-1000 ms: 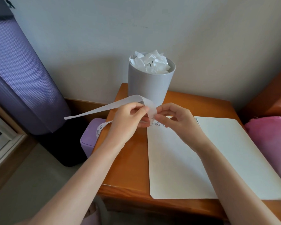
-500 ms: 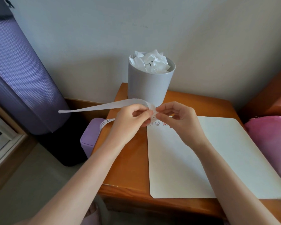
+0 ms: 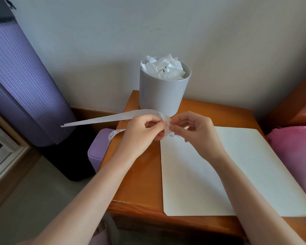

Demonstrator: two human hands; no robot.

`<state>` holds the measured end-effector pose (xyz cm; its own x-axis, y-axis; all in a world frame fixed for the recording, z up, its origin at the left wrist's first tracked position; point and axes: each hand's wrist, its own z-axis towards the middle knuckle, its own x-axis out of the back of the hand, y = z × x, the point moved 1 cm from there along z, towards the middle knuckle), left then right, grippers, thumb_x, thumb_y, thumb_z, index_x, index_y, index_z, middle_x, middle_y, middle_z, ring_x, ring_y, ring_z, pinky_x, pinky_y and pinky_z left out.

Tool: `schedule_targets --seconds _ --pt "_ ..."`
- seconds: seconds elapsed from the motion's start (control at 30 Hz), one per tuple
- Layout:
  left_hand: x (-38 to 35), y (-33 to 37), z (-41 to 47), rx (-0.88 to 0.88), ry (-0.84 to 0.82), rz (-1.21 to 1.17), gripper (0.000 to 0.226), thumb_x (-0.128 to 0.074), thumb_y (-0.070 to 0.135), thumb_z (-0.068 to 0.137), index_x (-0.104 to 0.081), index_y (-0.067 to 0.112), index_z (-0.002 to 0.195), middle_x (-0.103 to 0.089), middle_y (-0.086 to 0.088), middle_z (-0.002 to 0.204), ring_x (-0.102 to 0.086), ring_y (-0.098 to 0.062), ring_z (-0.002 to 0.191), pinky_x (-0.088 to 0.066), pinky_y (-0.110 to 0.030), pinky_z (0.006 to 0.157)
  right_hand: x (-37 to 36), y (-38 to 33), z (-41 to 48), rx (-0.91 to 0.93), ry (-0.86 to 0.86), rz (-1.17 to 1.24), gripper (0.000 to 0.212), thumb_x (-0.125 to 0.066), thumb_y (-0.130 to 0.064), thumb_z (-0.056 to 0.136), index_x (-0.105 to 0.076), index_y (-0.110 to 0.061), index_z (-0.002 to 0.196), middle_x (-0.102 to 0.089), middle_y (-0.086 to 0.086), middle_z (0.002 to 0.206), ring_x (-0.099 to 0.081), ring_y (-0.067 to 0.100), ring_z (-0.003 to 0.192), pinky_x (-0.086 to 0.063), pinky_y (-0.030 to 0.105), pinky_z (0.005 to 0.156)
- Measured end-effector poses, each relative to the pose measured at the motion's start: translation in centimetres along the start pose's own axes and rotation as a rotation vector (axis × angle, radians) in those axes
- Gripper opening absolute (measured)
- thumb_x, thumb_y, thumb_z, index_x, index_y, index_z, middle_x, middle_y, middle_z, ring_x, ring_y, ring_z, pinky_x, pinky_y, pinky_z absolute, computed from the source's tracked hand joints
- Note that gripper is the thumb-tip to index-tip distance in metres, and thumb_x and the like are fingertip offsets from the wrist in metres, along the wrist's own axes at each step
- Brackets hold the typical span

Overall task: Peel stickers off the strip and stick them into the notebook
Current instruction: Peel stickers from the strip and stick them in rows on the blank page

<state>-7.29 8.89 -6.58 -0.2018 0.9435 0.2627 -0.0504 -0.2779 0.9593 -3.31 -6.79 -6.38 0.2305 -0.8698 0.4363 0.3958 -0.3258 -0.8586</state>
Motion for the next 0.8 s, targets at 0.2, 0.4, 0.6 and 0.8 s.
schedule_targets --seconds 0.2,0.4,0.6,0.8 --pt "0.04 0.02 0.01 -0.014 -0.007 0.022 0.006 -0.061 0.022 0.088 -0.067 0.023 0.09 -0.069 0.008 0.077 -0.068 -0.003 0.074 -0.054 -0.012 0.062 0.04 0.0 0.02 -0.013 -0.003 0.01 0.012 -0.071 -0.01 0.081 -0.071 -0.008 0.093 -0.071 -0.001 0.081 -0.062 0.004 0.067 -0.042 0.011 0.053" --pt "0.06 0.18 -0.05 -0.026 -0.024 0.033 0.004 -0.061 0.023 0.089 -0.064 0.026 0.09 -0.064 0.017 0.074 -0.063 0.011 0.067 -0.047 -0.004 0.055 0.05 0.09 0.0 -0.018 -0.003 0.011 0.013 -0.071 -0.008 0.082 -0.071 -0.007 0.095 -0.071 0.0 0.082 -0.061 0.003 0.066 -0.043 0.012 0.053" --pt "-0.02 0.16 -0.05 -0.01 -0.028 0.017 0.004 -0.061 0.024 0.088 -0.063 0.028 0.089 -0.064 0.017 0.074 -0.065 0.008 0.067 -0.05 -0.007 0.056 -0.02 0.07 0.02 -0.021 0.004 -0.004 0.012 -0.071 -0.009 0.082 -0.07 -0.009 0.094 -0.071 0.0 0.082 -0.063 0.005 0.067 -0.047 0.018 0.052" --pt "0.01 0.27 -0.15 -0.001 -0.026 0.011 0.006 -0.061 0.023 0.089 -0.062 0.028 0.086 -0.063 0.016 0.071 -0.062 0.012 0.062 -0.047 -0.005 0.052 -0.14 0.09 -0.07 -0.024 -0.002 -0.015 0.011 -0.071 -0.008 0.082 -0.071 -0.01 0.093 -0.071 0.0 0.081 -0.063 0.007 0.067 -0.049 0.023 0.052"
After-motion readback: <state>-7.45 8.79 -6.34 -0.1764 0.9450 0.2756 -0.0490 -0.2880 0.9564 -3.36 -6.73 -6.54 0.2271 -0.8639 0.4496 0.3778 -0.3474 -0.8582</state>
